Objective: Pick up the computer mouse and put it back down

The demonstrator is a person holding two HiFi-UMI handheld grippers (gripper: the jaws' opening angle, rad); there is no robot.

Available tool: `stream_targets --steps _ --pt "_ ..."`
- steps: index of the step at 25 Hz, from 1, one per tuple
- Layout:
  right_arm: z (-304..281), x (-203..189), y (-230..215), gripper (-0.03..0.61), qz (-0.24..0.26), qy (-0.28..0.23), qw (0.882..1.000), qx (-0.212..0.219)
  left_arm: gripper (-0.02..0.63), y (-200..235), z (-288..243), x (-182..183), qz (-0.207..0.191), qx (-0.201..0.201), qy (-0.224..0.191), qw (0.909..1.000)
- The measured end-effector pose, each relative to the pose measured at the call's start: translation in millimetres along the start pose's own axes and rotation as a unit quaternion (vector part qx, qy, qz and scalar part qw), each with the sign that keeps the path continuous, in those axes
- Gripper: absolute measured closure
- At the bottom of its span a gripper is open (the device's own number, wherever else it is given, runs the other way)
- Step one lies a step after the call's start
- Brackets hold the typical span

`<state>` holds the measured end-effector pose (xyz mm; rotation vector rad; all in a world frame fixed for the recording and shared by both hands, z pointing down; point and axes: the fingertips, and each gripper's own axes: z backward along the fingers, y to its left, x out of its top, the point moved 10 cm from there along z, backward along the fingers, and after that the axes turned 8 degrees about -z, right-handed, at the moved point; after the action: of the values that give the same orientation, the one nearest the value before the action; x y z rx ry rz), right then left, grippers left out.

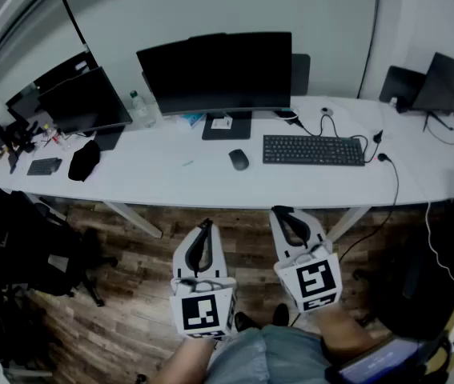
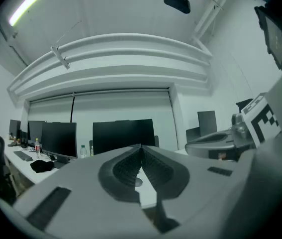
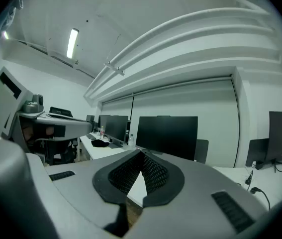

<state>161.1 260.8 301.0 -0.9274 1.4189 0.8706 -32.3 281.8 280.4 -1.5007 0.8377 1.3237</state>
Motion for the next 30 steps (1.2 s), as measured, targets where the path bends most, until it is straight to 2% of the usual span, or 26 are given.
stream_targets --steps 11,12,13,26,30 --pt "-6.9 0.1 9.2 0.553 -0.009 -0.011 1.000 0.009 0.606 11.8 3.0 -3.2 0.002 0.001 0.013 0.9999" --pt "-8.8 0.4 10.8 0.406 -0.011 -0.009 1.000 0.015 0.606 14.4 3.4 -3.1 0.002 0.002 0.013 0.9999" --pt "-10.4 1.0 12.6 0.335 -0.009 -0.008 1.000 0.018 0.606 17.1 4.2 -2.8 0.003 0.003 0.018 0.9998" --pt "-10.8 5.7 46.6 0.345 0.016 -0.023 0.999 -0.028 0.606 51.9 12.3 -13.9 0.004 -0.023 -0.010 0.9997" --pt "-5.6 4.3 52.0 0.348 0.013 -0.020 0.999 -0.047 0.606 56.0 13.5 -18.4 0.008 -0.043 -0.016 0.9989"
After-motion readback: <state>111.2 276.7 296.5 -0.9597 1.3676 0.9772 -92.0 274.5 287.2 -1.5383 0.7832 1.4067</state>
